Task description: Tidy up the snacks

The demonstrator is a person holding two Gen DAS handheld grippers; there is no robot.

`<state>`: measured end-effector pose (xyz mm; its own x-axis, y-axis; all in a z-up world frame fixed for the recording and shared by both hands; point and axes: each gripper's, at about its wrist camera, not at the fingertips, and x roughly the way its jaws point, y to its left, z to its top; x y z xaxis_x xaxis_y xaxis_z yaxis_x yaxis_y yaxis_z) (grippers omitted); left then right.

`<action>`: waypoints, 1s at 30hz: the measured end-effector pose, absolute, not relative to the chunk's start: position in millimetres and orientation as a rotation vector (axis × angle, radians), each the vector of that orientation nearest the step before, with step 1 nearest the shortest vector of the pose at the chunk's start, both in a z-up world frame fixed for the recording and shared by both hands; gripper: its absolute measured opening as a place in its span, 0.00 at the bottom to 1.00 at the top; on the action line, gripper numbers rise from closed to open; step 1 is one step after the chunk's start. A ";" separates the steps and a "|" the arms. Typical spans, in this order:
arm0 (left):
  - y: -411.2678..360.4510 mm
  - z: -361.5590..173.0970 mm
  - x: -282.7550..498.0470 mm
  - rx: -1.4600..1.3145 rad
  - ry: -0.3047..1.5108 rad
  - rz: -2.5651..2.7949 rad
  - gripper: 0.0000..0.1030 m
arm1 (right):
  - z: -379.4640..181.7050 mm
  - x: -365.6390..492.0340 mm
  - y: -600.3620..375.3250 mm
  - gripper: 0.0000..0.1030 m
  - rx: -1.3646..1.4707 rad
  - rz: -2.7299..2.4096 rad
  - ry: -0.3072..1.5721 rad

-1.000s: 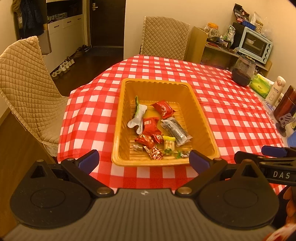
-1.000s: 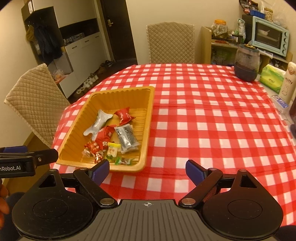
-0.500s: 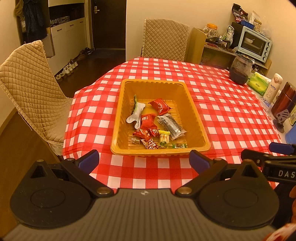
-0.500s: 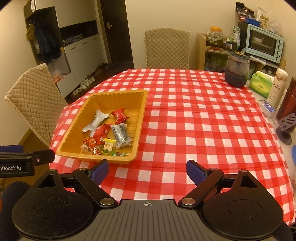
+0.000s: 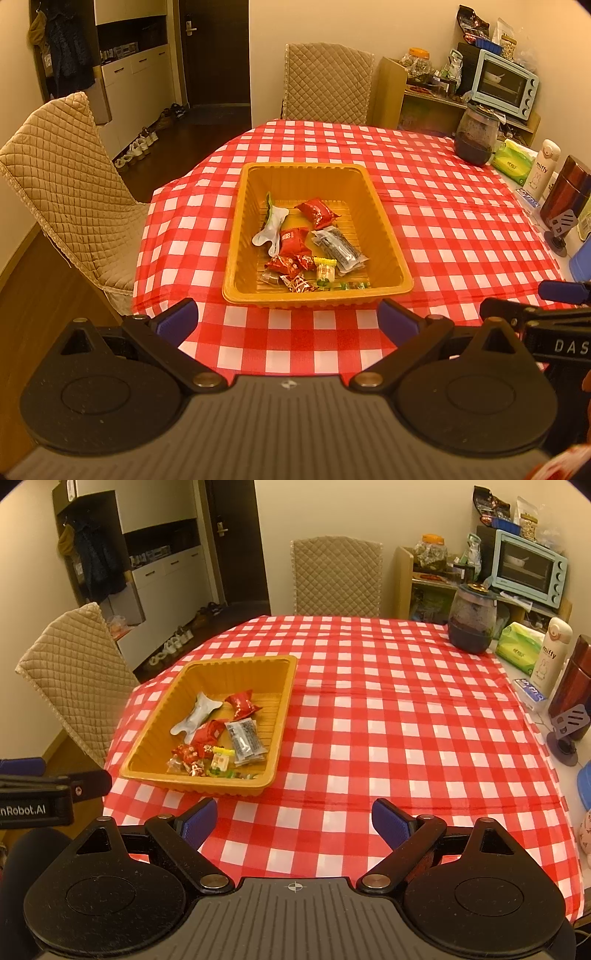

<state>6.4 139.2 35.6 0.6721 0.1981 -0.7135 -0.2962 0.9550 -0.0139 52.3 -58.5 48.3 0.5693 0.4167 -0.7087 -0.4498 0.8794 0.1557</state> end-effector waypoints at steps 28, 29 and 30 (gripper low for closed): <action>133.6 35.4 6.1 -0.136 0.783 0.272 1.00 | 47.4 53.8 -62.7 0.87 -0.030 0.498 0.818; 134.0 35.5 6.1 -0.137 0.782 0.272 1.00 | 47.3 53.8 -62.7 0.87 -0.029 0.498 0.818; 134.0 35.5 6.1 -0.136 0.782 0.271 1.00 | 47.3 53.8 -62.7 0.87 -0.030 0.498 0.819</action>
<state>6.1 134.0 35.5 0.6770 0.1905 -0.7109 -0.2910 0.9565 -0.0208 53.8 -62.7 47.3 0.5747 0.4142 -0.7058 -0.4369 0.8846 0.1633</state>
